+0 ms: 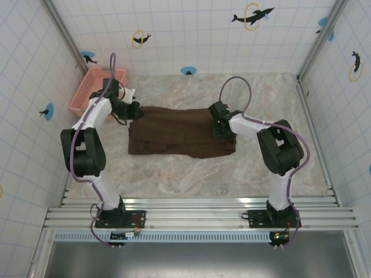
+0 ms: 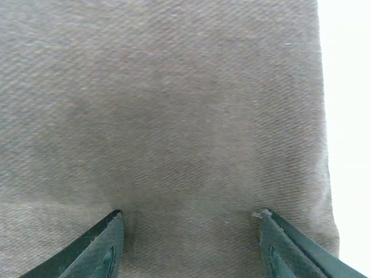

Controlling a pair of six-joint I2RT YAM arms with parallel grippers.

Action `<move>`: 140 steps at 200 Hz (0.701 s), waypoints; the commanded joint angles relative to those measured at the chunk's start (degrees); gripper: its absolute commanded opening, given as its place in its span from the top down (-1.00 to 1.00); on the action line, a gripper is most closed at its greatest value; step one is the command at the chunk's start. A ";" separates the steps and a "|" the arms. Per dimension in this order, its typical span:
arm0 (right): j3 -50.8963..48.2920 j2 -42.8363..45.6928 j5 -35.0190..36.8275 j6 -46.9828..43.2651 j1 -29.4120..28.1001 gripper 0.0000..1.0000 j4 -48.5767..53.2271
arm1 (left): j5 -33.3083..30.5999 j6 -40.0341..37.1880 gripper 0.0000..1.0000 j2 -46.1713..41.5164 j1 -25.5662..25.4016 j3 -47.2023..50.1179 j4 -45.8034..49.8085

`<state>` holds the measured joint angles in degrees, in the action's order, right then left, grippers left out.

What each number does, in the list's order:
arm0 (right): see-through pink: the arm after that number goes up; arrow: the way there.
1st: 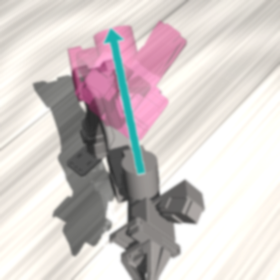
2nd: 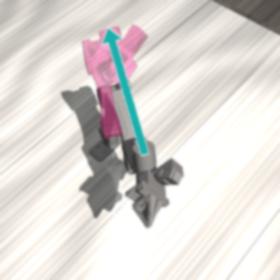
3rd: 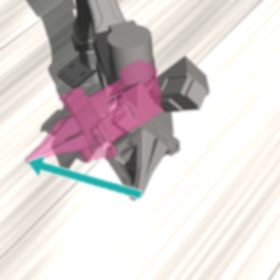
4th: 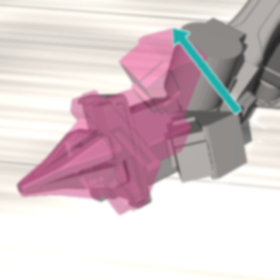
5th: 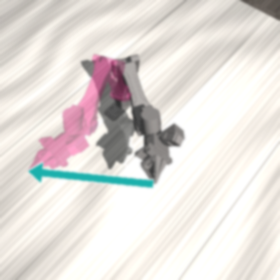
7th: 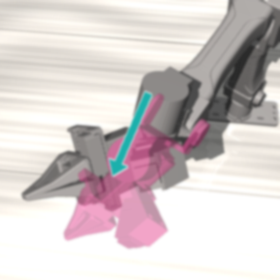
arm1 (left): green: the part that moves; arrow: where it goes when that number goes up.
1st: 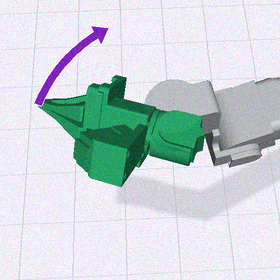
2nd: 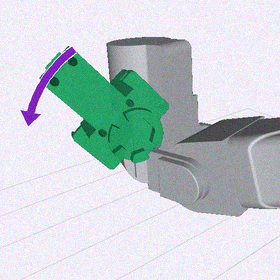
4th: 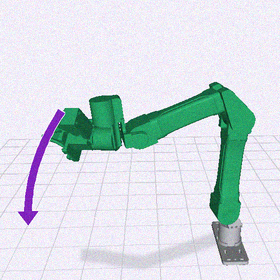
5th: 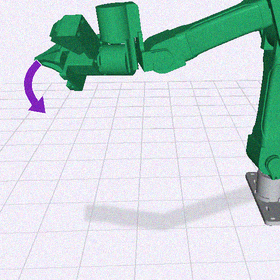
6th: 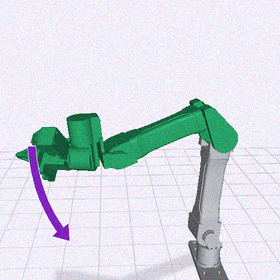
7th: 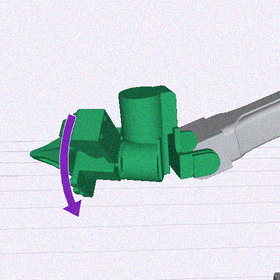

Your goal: Roll up the long pants

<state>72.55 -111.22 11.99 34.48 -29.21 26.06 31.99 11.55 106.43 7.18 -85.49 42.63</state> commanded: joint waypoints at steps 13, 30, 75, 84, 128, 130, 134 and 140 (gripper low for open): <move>-1.09 6.79 1.97 -2.40 0.56 -0.29 3.25 | -7.02 -2.27 -0.06 1.95 1.19 1.63 3.54; -1.36 10.72 2.65 -3.54 0.69 -0.33 4.38 | -10.83 -2.35 -0.95 -0.51 1.20 3.05 3.06; 0.22 14.83 -2.77 -9.07 5.69 -0.53 7.64 | -9.70 0.81 -0.95 -8.70 -1.17 8.54 0.71; 0.59 14.03 -5.81 -9.93 7.29 -0.53 7.83 | -8.28 1.83 -0.95 -9.28 -2.56 9.29 0.37; 5.72 10.64 -15.71 -11.89 6.48 -0.47 4.23 | -6.24 3.63 -0.95 -9.79 -5.20 9.06 -0.63; 6.34 10.25 -15.95 -11.76 6.30 -0.47 4.29 | -6.24 3.63 -0.95 -9.63 -5.24 8.99 -0.60; 7.74 9.46 -16.74 -11.42 5.80 -0.46 4.35 | -6.15 3.65 -0.95 -9.24 -5.26 8.91 -0.54; 10.10 8.07 -17.66 -10.88 4.80 -0.44 4.61 | -5.03 4.03 -0.95 -8.61 -5.24 9.20 -0.96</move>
<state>74.91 -99.92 1.15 24.10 -21.54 31.64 24.99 13.93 97.14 1.43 -76.97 42.63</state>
